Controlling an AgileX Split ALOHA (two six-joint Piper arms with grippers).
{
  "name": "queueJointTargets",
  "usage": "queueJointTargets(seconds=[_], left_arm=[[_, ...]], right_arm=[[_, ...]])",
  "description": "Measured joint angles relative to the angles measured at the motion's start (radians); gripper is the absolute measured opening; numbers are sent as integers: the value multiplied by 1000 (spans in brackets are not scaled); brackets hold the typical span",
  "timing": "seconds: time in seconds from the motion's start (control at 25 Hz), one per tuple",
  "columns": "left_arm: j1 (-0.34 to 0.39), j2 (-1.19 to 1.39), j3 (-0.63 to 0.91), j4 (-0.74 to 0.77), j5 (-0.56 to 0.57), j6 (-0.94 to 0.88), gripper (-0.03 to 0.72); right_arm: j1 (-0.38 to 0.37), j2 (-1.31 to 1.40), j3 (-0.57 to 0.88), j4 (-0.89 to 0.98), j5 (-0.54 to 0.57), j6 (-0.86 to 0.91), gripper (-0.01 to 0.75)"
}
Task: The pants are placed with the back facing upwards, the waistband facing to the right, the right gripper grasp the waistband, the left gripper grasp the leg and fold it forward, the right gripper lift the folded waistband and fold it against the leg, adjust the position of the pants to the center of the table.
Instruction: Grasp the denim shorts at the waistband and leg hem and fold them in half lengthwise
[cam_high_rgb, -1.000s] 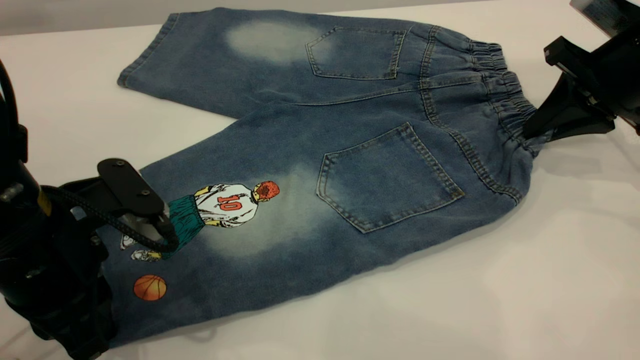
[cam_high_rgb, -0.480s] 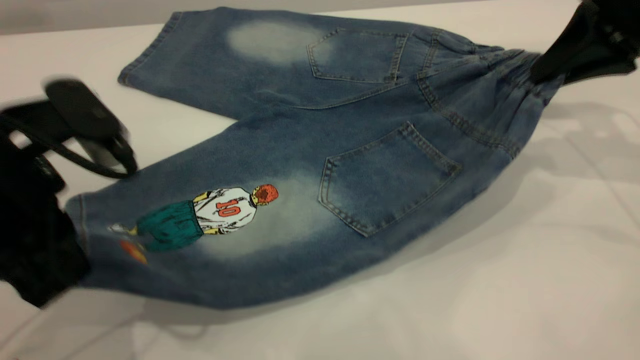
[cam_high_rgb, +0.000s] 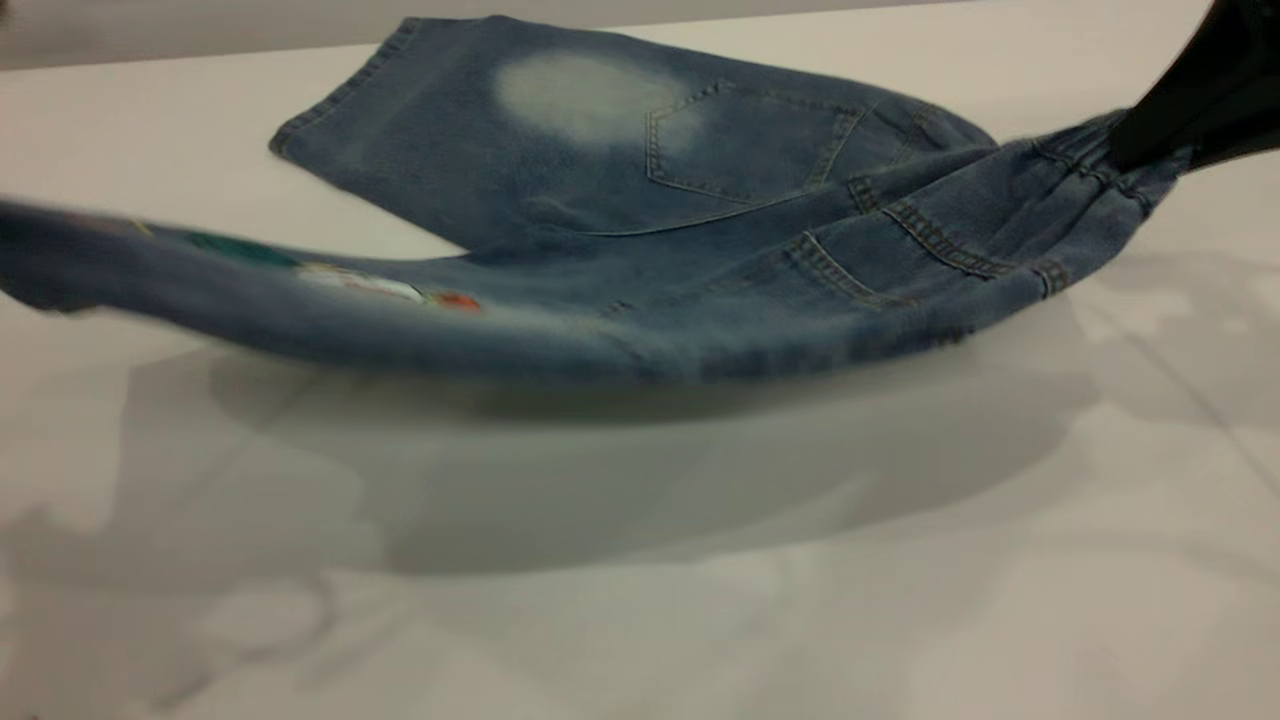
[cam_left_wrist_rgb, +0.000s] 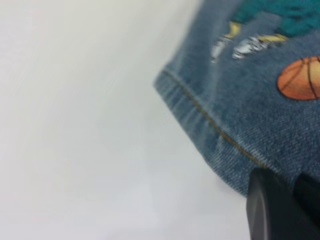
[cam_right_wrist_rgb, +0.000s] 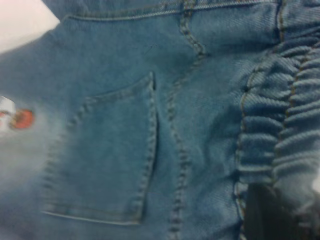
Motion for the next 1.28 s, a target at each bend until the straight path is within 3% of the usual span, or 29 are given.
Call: queueJointTargets(seconds=[0.36, 0.68, 0.8, 1.08, 1.28], left_arm=[[1, 13, -100, 215, -27, -114, 72], [1, 233, -234, 469, -70, -337, 72], [32, 333, -311, 544, -112, -398, 72], [142, 533, -493, 555, -226, -424, 72], [142, 638, -577, 555, -266, -415, 72]], right_arm=[[0, -128, 41, 101, 34, 50, 37], [0, -121, 41, 170, 20, 142, 38], [0, -121, 41, 207, -5, 186, 38], [0, -121, 41, 273, -90, 254, 38], [0, -99, 41, 386, -106, 267, 38]])
